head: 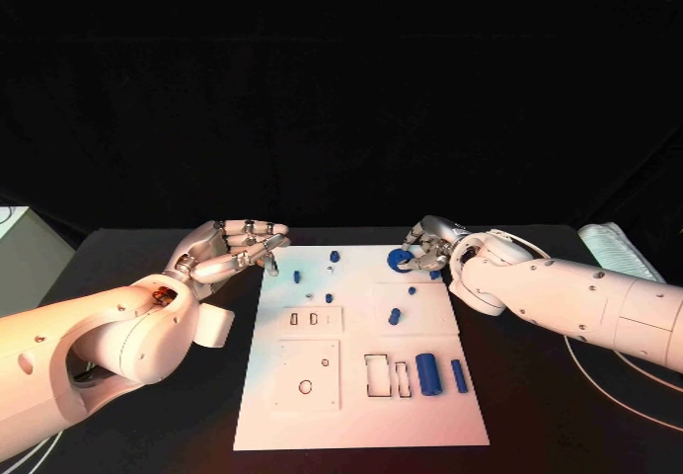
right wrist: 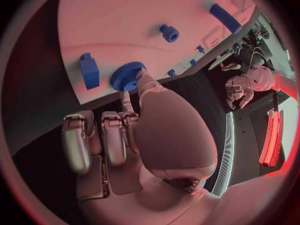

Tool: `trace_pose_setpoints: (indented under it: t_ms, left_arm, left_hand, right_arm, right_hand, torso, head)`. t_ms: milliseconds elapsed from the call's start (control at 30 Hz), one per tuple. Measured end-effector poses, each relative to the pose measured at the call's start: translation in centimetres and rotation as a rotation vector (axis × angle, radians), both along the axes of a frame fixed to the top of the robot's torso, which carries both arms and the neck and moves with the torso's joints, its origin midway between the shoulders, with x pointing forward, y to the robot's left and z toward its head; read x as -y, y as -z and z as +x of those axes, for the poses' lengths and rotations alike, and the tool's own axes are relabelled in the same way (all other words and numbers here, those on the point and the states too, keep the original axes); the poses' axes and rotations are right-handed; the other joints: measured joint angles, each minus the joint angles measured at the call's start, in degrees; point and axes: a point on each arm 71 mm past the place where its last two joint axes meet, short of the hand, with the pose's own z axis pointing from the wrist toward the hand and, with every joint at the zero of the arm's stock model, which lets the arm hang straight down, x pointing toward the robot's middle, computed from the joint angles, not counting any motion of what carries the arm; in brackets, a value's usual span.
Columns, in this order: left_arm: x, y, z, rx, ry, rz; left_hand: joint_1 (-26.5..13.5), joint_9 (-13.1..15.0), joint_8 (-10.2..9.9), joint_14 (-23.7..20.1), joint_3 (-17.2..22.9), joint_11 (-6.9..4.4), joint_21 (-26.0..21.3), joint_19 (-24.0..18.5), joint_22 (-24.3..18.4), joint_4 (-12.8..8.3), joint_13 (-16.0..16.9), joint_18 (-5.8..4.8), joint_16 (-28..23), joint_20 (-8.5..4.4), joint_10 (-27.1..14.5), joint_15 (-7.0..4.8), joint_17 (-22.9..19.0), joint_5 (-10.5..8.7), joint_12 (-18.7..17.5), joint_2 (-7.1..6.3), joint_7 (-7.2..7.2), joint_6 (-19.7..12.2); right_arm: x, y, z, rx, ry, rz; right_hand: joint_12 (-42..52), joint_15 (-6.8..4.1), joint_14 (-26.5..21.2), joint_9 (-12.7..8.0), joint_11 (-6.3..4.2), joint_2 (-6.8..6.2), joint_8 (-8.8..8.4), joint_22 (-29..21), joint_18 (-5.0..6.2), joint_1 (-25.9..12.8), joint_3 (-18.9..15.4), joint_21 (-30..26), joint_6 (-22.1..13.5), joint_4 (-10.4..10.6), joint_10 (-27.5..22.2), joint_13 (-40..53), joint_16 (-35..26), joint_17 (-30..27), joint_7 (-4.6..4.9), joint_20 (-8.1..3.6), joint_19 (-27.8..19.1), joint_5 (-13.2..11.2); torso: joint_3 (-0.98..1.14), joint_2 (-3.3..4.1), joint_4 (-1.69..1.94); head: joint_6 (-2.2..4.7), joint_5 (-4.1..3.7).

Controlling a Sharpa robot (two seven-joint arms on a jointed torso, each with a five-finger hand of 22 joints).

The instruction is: Assemble the parts on the task board

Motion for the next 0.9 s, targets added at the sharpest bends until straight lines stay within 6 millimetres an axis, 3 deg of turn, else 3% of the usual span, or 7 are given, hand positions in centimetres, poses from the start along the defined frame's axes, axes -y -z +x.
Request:
trace_pose_setpoints:
  t_ms: [267, 500, 633, 900]
  left_arm:
    - [0.0, 0.0, 0.0, -0.001, 0.000, 0.001]
    - [0.0, 0.0, 0.0, -0.002, 0.000, 0.001]
    - [0.0, 0.0, 0.0, -0.003, -0.001, 0.001]
    - [-0.1, 0.1, 0.1, -0.004, -0.003, 0.003]
  left_hand:
    - [0.0, 0.0, 0.0, 0.0, 0.0, 0.00, 0.0, 0.0, 0.0, 0.0, 0.0, 0.00, 0.0, 0.00, 0.0, 0.00, 0.0, 0.00, 0.0, 0.00, 0.00, 0.0]
    - [0.0, 0.0, 0.0, 0.0, 0.0, 0.00, 0.0, 0.0, 0.0, 0.0, 0.0, 0.00, 0.0, 0.00, 0.0, 0.00, 0.0, 0.00, 0.0, 0.00, 0.00, 0.0]
    - [0.0, 0.0, 0.0, 0.0, 0.0, 0.00, 0.0, -0.2, 0.1, 0.0, 0.0, 0.00, 0.0, 0.21, 0.0, 0.00, 0.0, 0.00, 0.0, 0.00, 0.00, 0.0]
    - [0.0, 0.0, 0.0, 0.0, 0.0, 0.00, 0.0, -0.2, 0.1, 0.0, 0.0, 0.00, 0.0, 0.21, 0.0, 0.00, 0.0, 0.00, 0.0, 0.00, 0.00, 0.0]
  right_arm:
    - [-0.3, 0.0, 0.0, 0.016, -0.010, -0.024]
    - [-0.8, -0.2, -0.2, 0.055, -0.024, -0.052]
    - [-1.3, -0.3, -0.6, 0.089, -0.034, -0.057]
    - [-3.8, -1.3, -2.2, 0.186, -0.097, -0.029]
  right_hand:
    - [0.2, 0.00, 0.0, 0.0, 0.00, 0.00, -0.01, 0.0, 0.00, 0.0, 0.5, 0.0, 0.5, 0.1, 0.0, 0.0, 0.0, 0.0, -0.27, 0.00, 0.0, 0.0]
    - [0.7, -0.63, 0.0, -0.6, -0.62, 0.39, 0.47, 0.0, 0.01, 0.4, 3.9, 0.0, 2.7, -0.7, 0.2, 0.0, 0.0, 0.0, -0.98, -0.44, 0.0, -0.4]
    - [0.8, -0.63, 0.0, -0.7, -0.86, 0.39, 0.69, 0.0, 0.01, 0.4, 5.0, 0.0, 3.2, -0.6, 0.2, 0.0, 0.0, 0.0, -0.93, -0.44, 0.0, -0.5]
    - [0.8, -1.04, 0.0, -0.9, -1.02, 0.65, 0.69, 0.0, 0.01, -1.1, 5.9, 0.0, 3.2, -0.2, 0.2, 0.0, 0.0, 0.0, -0.93, -0.84, 0.0, -0.6]
  torso:
    - [-0.03, 0.03, 0.08]
    - [-0.03, 0.03, 0.10]
    - [-0.03, 0.03, 0.11]
    - [0.00, 0.00, 0.05]
  head:
    - [-0.01, -0.04]
    - [-0.02, 0.01]
    - [-0.02, 0.11]
    - [-0.03, 0.46]
